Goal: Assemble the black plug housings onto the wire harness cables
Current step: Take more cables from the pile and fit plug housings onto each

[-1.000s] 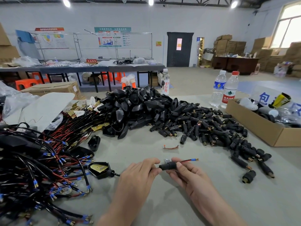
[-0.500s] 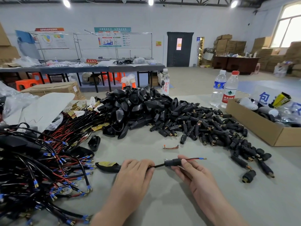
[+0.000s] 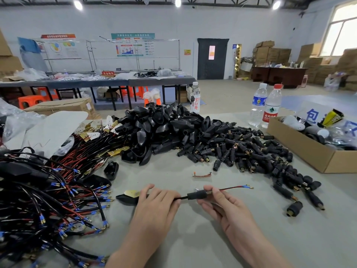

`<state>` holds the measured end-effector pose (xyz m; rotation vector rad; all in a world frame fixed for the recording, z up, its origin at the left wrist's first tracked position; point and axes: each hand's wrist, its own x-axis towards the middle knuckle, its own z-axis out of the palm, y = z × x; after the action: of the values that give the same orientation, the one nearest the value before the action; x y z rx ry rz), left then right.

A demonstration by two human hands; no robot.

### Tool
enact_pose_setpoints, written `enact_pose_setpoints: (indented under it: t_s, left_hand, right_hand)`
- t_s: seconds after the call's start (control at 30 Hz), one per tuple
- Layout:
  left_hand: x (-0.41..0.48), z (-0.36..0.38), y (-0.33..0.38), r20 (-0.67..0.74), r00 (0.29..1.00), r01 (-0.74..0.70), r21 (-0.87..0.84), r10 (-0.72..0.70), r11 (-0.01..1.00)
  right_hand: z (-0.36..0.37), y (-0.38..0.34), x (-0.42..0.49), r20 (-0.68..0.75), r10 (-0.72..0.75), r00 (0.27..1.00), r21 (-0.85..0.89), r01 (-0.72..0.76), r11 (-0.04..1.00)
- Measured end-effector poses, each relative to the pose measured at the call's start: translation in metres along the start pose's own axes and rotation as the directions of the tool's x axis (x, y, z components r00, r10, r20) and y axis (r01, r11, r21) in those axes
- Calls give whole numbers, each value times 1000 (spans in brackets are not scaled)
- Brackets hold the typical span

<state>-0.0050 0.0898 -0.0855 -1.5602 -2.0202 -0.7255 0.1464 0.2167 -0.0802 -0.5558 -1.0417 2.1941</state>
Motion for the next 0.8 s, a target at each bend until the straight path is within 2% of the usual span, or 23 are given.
enact_pose_setpoints:
  t_s: [0.1,0.33,0.53,0.8]
  left_hand:
    - [3,0,6,15,999,-45,3,45,999]
    - [-2,4,9,54,998,-19,-141,27,990]
    - [-3,5,5,74,996,-48,-70,53,996]
    - [-4,6,-3,41,999,-10,23,9,1000]
  right_hand:
    - [1,3,0,6,18,1000,-25,-18,1000]
    - [2,3,-1,4,-5,1000,-83,5,997]
    - [2,3,-1,12,-13,1000,-139,15,990]
    - [-4,-5,2,-143,-151,978,-188,123,974]
